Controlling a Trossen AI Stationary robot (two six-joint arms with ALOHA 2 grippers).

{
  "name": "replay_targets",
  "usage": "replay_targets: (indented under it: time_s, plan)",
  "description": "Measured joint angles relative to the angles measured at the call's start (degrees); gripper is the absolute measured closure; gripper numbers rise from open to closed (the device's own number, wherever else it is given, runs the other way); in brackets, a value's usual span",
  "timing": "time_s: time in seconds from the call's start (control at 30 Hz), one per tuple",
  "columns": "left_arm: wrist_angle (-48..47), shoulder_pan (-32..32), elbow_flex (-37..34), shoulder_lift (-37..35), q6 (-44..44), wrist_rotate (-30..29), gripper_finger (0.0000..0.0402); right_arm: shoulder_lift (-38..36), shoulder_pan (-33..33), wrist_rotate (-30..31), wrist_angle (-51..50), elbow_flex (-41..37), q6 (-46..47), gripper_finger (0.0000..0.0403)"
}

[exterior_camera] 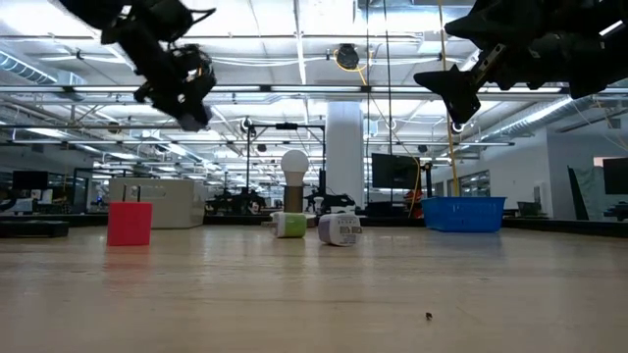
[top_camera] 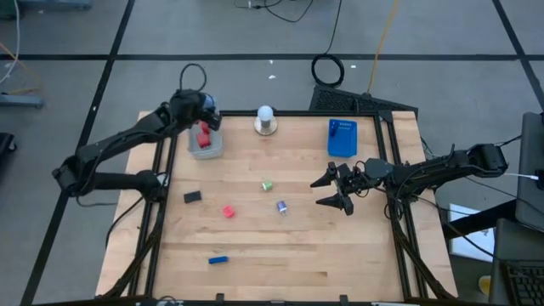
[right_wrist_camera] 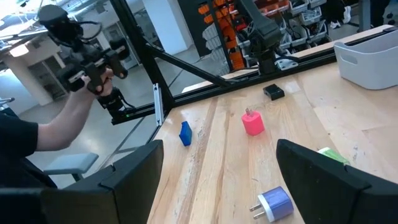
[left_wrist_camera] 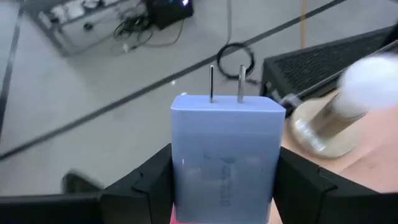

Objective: Pick & Place Office items
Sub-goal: Put the blue charger adapter into the gray bin

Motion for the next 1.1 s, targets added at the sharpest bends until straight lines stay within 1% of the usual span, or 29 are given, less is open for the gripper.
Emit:
replay_targets:
  time_s: [0.17, 0.33, 0.43, 0.57, 0.8, 0.93, 1.1]
  plan:
    - [0.5, 1.9, -4.9, -3.5, -2.8, 0.3, 0.0193, 0.0, 0.0, 0.0, 0.0, 0.0, 0.0, 0.0101]
    - [1.6, 3.3, -8.9, -4.0, -4.8, 0.3, 0.0193, 0.0, 0.0, 0.1, 0.0, 0.0, 0.0, 0.0101]
    - [4.9, 4.3, -12.1, -3.9, -5.6, 1.0, 0.0193, 0.0, 0.0, 0.1, 0.1, 0.0, 0.0, 0.0101]
    - [9.3, 5.3, -16.3, -3.9, -7.1, 3.9, 0.0193, 0.0, 0.0, 0.2, 0.2, 0.0, 0.1, 0.0101]
    - [13.3, 5.6, -21.9, -3.9, -8.7, 5.9, 0.0193, 0.0, 0.0, 0.2, 0.5, 0.0, 0.2, 0.0101]
    - [15.2, 5.7, -23.8, -3.9, -8.9, 5.9, 0.0193, 0.0, 0.0, 0.2, 0.5, 0.0, 0.2, 0.0101]
    - [15.5, 5.7, -24.0, -3.9, -8.6, 6.2, 0.0193, 0.0, 0.0, 0.2, 0.5, 0.0, 0.2, 0.0101]
